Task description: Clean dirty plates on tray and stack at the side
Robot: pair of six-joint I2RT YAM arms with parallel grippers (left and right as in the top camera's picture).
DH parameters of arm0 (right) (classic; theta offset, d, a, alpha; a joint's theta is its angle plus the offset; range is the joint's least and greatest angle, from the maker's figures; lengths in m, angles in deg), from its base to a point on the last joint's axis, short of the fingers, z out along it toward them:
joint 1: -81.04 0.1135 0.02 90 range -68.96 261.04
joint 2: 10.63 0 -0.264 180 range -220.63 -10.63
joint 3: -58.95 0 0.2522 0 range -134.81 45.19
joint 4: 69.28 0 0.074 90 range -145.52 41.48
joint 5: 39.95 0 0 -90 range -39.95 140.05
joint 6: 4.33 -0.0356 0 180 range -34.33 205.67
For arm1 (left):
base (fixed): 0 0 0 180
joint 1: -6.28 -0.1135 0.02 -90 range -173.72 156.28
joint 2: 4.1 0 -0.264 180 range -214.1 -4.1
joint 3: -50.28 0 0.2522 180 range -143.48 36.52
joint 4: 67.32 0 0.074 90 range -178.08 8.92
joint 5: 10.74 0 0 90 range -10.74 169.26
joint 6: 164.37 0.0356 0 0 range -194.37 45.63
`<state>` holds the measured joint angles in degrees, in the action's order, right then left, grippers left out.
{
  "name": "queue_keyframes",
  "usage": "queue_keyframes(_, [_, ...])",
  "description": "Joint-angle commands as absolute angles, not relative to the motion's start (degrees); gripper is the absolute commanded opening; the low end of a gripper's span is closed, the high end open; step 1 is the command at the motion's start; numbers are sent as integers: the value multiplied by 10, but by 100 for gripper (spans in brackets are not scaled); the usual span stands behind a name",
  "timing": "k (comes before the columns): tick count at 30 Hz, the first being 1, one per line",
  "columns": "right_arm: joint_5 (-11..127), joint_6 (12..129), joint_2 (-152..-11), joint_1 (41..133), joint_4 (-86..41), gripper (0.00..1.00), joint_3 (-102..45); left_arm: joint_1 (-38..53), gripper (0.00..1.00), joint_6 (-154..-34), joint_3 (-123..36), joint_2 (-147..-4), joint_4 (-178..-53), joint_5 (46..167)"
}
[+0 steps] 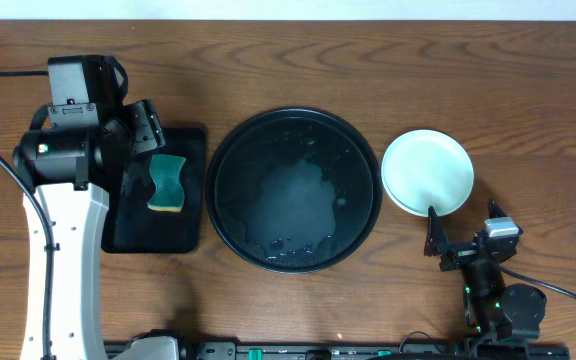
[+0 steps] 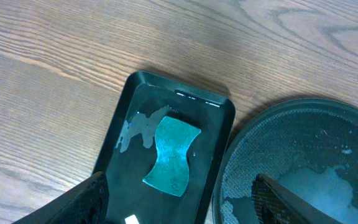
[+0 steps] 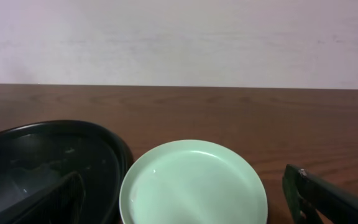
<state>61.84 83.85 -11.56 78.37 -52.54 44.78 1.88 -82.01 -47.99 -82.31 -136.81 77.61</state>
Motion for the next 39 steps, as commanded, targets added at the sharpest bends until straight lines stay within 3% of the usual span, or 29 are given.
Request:
queue_keyframes(1, [615, 840, -109, 789, -523, 99, 449, 19, 74, -819, -484, -820, -1370, 773])
queue_keyframes(15, [615, 840, -109, 789, -523, 99, 449, 18, 74, -816, -482, -807, -1369, 751])
queue_keyframes(19, [615, 840, -109, 789, -523, 99, 449, 18, 74, -815, -435, -747, -1306, 752])
queue_keyframes(25, [615, 840, -109, 789, -523, 99, 449, 30, 74, -815, -287, -601, -1175, 757])
queue_keyframes(32, [615, 840, -109, 789, -523, 99, 449, 36, 74, -815, -5, -390, -922, 757])
queue_keyframes(39, [615, 840, -109, 789, -523, 99, 449, 40, 74, -815, 188, -233, -810, 758])
